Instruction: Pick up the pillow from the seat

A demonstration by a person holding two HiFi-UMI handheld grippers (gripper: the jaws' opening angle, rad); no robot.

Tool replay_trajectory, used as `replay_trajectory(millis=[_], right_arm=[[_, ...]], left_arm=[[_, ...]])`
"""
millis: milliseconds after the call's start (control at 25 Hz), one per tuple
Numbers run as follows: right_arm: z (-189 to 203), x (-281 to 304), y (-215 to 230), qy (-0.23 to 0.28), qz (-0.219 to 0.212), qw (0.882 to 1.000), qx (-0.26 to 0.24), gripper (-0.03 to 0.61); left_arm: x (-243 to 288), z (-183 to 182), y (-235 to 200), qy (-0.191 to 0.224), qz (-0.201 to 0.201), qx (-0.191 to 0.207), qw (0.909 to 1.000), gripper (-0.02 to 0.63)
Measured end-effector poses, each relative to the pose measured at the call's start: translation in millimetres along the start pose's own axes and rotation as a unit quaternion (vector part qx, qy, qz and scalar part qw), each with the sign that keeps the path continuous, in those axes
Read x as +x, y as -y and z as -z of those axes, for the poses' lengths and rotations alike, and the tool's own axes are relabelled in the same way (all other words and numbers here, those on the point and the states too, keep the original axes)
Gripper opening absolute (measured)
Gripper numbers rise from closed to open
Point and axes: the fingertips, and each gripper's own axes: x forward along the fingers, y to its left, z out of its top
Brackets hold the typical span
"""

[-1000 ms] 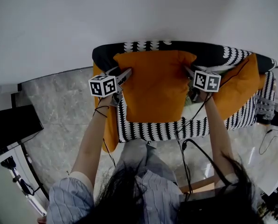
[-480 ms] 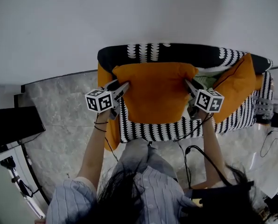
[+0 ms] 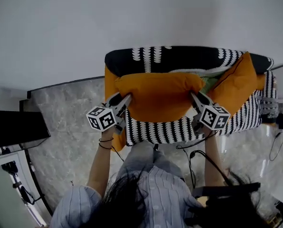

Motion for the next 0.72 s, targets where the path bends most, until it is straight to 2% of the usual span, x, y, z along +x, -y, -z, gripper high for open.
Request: replay_trajectory(millis=[200, 440, 720], right_arm=[[-11, -46, -34, 0.05, -0.013, 0.999, 0.001, 0.095], [-21, -96, -65, 0.086, -0.017, 0.996, 0.0, 0.094], [-2, -149, -103, 0.109, -0.02, 0.994, -0.022, 0.092]], left_arm=[[-38, -31, 40, 0.053, 0.008, 0.03, 0.9981, 0.146], [-80, -57, 90, 0.11, 0.022, 0.056, 0.9921, 0.146], [-137, -44, 121, 0.147, 0.024, 0.05, 0.9876, 0.144]])
